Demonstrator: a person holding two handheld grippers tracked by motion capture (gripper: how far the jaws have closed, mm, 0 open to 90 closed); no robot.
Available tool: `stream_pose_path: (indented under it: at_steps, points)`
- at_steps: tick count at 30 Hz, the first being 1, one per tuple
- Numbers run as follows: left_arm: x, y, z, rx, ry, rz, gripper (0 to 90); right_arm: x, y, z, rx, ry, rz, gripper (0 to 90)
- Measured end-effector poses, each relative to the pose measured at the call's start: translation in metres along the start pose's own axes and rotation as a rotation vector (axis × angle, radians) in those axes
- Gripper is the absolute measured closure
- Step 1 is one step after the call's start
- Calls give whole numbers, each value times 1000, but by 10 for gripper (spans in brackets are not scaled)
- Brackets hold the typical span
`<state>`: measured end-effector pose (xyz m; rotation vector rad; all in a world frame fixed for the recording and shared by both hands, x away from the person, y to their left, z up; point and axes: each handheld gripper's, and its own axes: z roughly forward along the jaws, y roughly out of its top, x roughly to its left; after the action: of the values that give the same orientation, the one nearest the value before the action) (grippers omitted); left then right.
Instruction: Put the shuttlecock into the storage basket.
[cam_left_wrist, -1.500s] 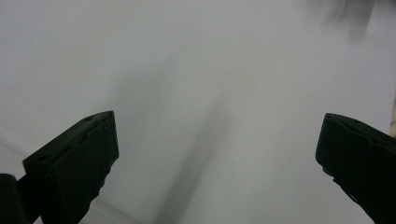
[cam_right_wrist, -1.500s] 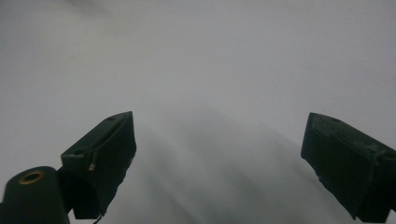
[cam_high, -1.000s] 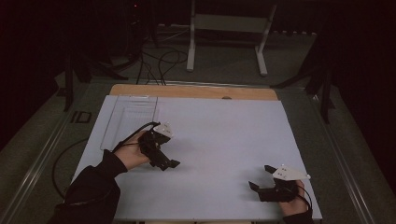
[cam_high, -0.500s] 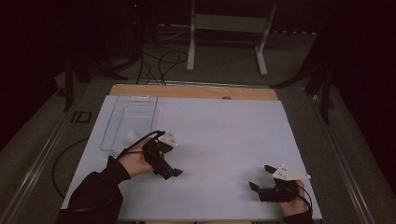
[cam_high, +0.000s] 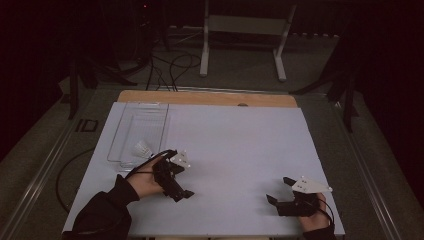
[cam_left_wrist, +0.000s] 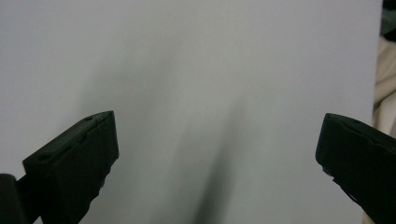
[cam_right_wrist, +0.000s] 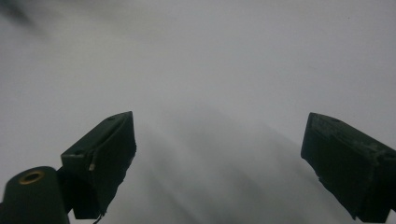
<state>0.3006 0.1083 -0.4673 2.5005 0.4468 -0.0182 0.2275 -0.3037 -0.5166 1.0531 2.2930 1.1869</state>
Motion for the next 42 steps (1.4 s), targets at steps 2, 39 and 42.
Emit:
stream_pose_path:
  at_steps: [2,39,42]
  points:
    - [-1,-2,0,-13,-7,-13,1,0,0,0,-2,1,1,98]
    - [-18,-58,-8,-38,15,-73,2,1,0,1,9,5,-2,98]
    - [-17,-61,-10,-47,12,-81,1,1,0,2,9,3,-3,98]
